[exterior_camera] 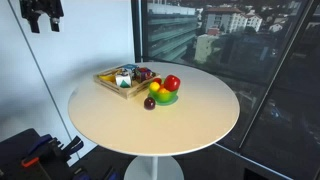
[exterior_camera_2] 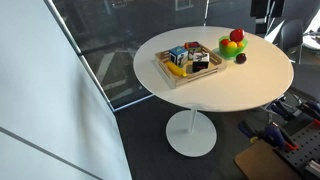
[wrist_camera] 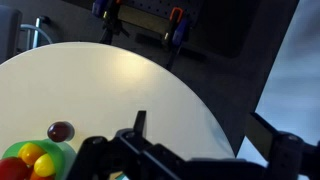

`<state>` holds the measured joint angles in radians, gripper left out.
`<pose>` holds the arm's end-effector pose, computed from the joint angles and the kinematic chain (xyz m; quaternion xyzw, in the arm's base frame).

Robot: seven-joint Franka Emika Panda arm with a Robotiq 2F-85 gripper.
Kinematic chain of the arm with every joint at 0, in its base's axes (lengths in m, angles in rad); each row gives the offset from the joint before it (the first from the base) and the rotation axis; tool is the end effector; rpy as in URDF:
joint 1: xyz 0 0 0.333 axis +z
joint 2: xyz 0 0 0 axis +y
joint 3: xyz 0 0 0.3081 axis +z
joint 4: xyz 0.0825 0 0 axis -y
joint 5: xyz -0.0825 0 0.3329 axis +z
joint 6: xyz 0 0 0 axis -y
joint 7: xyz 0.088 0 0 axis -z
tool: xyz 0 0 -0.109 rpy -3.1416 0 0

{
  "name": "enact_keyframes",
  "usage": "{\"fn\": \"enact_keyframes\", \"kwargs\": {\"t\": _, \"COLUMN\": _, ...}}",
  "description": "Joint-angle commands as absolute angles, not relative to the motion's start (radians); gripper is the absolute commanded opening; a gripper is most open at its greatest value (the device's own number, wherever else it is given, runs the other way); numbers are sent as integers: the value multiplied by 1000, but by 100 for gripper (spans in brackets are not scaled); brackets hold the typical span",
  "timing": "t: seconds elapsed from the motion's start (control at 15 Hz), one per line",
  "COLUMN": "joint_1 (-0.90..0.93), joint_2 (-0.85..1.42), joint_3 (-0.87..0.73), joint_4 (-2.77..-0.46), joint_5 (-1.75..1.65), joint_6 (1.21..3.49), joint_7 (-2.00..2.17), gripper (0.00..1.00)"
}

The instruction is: Move the banana from the tray to the table

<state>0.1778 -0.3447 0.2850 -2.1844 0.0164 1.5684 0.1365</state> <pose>0.3295 0.1784 0.5076 0.9785 0.1451 -0.1242 0.0780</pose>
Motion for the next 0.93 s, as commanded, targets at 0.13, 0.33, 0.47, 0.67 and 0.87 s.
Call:
{"fn": "enact_keyframes", "kwargs": {"t": 0.13, "joint_1": 191, "joint_2": -344, "joint_3": 274, "joint_4": -2182, "joint_5": 13, "joint_6": 1567, "joint_7": 140, "gripper": 100}}
{"fn": "enact_keyframes", "kwargs": {"t": 0.33, "joint_1": 187, "joint_2": -347, "joint_3": 279, "joint_4": -2182, "joint_5": 0, "joint_6": 1581, "joint_7": 159, "gripper": 100}}
{"fn": "enact_keyframes", "kwargs": {"t": 0.47, "joint_1": 175, "joint_2": -337, "joint_3": 273, "joint_4": -2166, "joint_5": -9, "joint_6": 1600, "joint_7": 183, "gripper": 100}}
{"fn": "enact_keyframes", "kwargs": {"t": 0.67, "joint_1": 162, "joint_2": -325, "joint_3": 265, "joint_4": -2152, "joint_5": -19, "joint_6": 1654, "joint_7": 229, "gripper": 100}}
{"fn": "enact_keyframes", "kwargs": {"t": 0.87, "joint_1": 151, "joint_2": -303, "joint_3": 263, "joint_4": -2146, "joint_5": -26, "joint_6": 1732, "joint_7": 268, "gripper": 100}}
